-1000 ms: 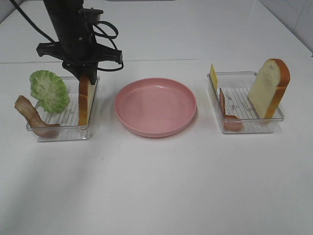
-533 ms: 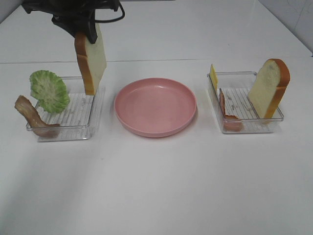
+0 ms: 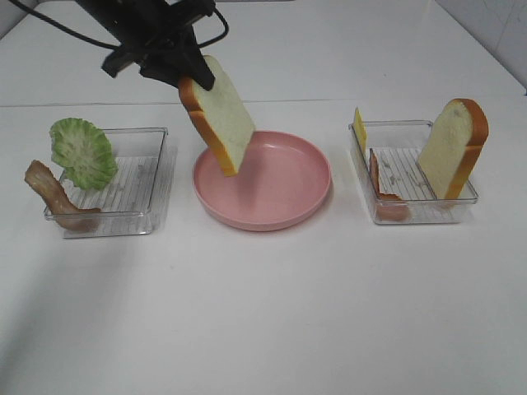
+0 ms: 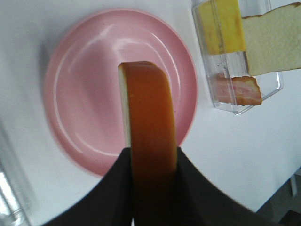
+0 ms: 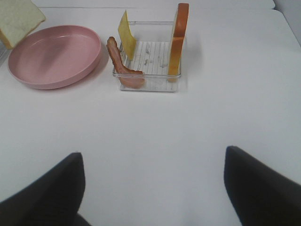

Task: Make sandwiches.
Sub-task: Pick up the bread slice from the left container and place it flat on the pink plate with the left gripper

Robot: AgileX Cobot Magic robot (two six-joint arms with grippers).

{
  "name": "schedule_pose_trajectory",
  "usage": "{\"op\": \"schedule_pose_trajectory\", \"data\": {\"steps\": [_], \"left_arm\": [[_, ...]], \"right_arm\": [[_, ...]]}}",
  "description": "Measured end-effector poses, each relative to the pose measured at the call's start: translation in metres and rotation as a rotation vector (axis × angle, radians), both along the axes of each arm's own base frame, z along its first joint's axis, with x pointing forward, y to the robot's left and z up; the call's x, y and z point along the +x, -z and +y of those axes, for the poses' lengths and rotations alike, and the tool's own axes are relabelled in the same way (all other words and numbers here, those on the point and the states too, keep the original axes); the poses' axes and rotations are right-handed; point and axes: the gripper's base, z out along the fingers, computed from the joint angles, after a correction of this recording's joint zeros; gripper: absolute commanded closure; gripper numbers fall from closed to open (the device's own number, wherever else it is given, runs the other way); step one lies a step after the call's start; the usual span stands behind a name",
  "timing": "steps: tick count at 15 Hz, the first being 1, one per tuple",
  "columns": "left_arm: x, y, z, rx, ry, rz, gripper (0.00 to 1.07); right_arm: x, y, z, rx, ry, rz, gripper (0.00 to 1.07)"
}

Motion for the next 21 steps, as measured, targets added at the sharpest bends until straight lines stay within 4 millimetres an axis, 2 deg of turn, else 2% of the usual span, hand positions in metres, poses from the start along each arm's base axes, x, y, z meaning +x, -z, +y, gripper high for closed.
{"op": "schedule_pose_trajectory", "data": {"steps": [3,6,7,9,11,15,17,18,19,20,21], "left_arm": [[0.014,0.042,-0.014,-0.137,0.017,0.041,1.07],[0.022,0.075,-0.024,-0.267,0.004,0.093,1.07],[0.023,0.081,-0.025,-0.277,-0.002,0.105,1.07],[0.026,0.105,-0.026,-0.290,-0.024,0.153,1.07],[0.027,0.116,-0.027,-0.296,-0.042,0.167,1.07],[0.030,0.118,-0.027,-0.296,-0.063,0.154,1.07],[0.029,0.119,-0.027,-0.296,-0.062,0.155,0.97],[0.029,0.119,-0.028,-0.297,-0.061,0.156,0.79],[0.029,0.119,-0.028,-0.297,-0.061,0.157,0.73],[0.028,0.119,-0.028,-0.298,-0.052,0.158,0.52],[0.028,0.119,-0.028,-0.295,-0.037,0.155,0.39]], "right_arm": [[0.000,0.000,0.000,0.000,0.000,0.000,0.31],[0.000,0.000,0.000,0.000,0.000,0.000,0.31],[0.000,0.000,0.000,0.000,0.000,0.000,0.31],[0.000,0.000,0.000,0.000,0.000,0.000,0.31],[0.000,0.000,0.000,0.000,0.000,0.000,0.31],[0.000,0.000,0.000,0.000,0.000,0.000,0.31],[0.000,0.000,0.000,0.000,0.000,0.000,0.31],[0.000,0.000,0.000,0.000,0.000,0.000,0.31],[0.000,0.000,0.000,0.000,0.000,0.000,0.31],[0.000,0.000,0.000,0.000,0.000,0.000,0.31],[0.000,0.000,0.000,0.000,0.000,0.000,0.31]]}}
